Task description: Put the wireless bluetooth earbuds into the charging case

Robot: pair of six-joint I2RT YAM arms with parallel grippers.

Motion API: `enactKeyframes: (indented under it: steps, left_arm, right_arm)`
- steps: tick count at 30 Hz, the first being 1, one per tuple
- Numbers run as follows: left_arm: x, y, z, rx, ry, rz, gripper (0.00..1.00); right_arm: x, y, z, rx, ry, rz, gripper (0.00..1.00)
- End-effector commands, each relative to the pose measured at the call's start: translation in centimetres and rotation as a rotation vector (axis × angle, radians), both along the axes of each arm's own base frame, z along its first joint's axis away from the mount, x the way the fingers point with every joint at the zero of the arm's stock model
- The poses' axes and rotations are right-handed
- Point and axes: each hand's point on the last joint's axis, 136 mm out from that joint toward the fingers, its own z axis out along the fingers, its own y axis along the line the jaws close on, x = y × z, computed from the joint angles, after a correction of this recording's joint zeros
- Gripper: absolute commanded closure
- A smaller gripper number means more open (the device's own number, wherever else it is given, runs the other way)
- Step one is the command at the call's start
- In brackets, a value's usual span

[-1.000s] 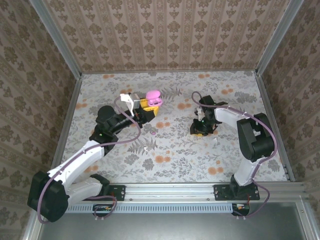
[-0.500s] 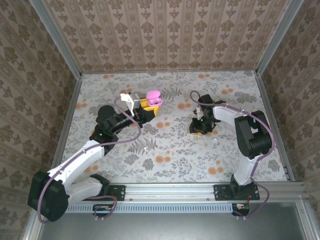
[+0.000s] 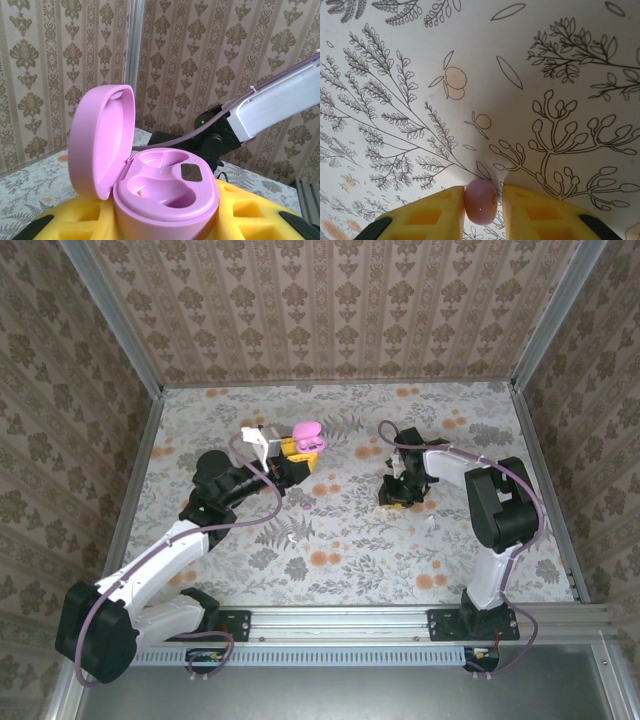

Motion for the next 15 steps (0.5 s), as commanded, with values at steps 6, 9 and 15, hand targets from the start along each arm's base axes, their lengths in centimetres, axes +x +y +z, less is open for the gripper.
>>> enactKeyframes:
  steps: [6, 9, 15]
  left_arm:
    - [-0.3, -0.13, 1.8, -0.019, -0.04, -0.007, 0.65]
    - [-0.32, -0.12, 1.73, -0.017, -0.039, -0.008, 0.65]
    - [-0.37, -0.03, 1.74, -0.016, -0.041, -0.004, 0.65]
  right_arm:
    - [-0.2, 0.47, -0.33, -0.021, 0.022, 0.027, 0.71]
    - [-0.24, 0.85, -0.49, -0.021, 0.027, 0.034, 0.71]
    - [-0.1, 1.15, -0.67, -0.047, 0.031, 0.035, 0.72]
